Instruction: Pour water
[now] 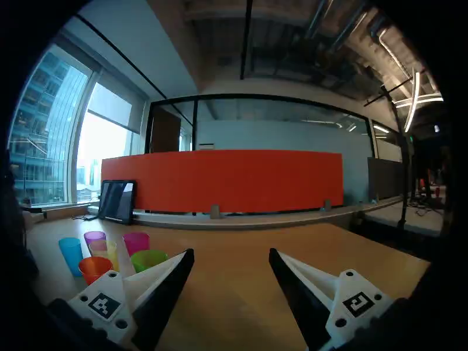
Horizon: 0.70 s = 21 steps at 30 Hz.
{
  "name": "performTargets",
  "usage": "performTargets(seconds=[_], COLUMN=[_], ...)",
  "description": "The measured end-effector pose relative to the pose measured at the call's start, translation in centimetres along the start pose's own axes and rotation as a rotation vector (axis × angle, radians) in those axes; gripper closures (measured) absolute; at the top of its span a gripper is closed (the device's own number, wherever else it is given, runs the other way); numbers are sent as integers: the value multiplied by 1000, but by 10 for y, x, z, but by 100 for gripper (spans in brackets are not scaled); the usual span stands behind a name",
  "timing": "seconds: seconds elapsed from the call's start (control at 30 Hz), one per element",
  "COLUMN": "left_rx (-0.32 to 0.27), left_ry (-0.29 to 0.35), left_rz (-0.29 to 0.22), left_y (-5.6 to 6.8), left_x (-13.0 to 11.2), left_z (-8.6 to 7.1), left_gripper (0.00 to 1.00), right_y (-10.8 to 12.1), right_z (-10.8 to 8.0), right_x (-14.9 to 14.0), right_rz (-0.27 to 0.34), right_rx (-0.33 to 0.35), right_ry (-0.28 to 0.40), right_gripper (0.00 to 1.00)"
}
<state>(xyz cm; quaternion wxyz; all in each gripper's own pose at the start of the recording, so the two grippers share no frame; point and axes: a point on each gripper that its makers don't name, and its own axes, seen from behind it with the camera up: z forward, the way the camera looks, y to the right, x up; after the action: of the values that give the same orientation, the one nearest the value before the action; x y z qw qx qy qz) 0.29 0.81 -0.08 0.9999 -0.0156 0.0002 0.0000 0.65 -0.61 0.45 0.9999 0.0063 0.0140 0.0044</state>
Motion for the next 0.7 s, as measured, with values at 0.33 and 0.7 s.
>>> performTargets(seconds=[0.33,0.7], left_rx=[0,0], left_ry=[0,0], left_rz=[0,0], left_y=[0,0], left_x=[0,0], left_z=[0,0], left_gripper=[3,3], right_y=[3,4], right_z=[-1,-3], right_x=[-4,-4], right_rz=[-8,-10], right_rx=[-3,-7], right_ry=[-22,-26], right_gripper=[1,1])
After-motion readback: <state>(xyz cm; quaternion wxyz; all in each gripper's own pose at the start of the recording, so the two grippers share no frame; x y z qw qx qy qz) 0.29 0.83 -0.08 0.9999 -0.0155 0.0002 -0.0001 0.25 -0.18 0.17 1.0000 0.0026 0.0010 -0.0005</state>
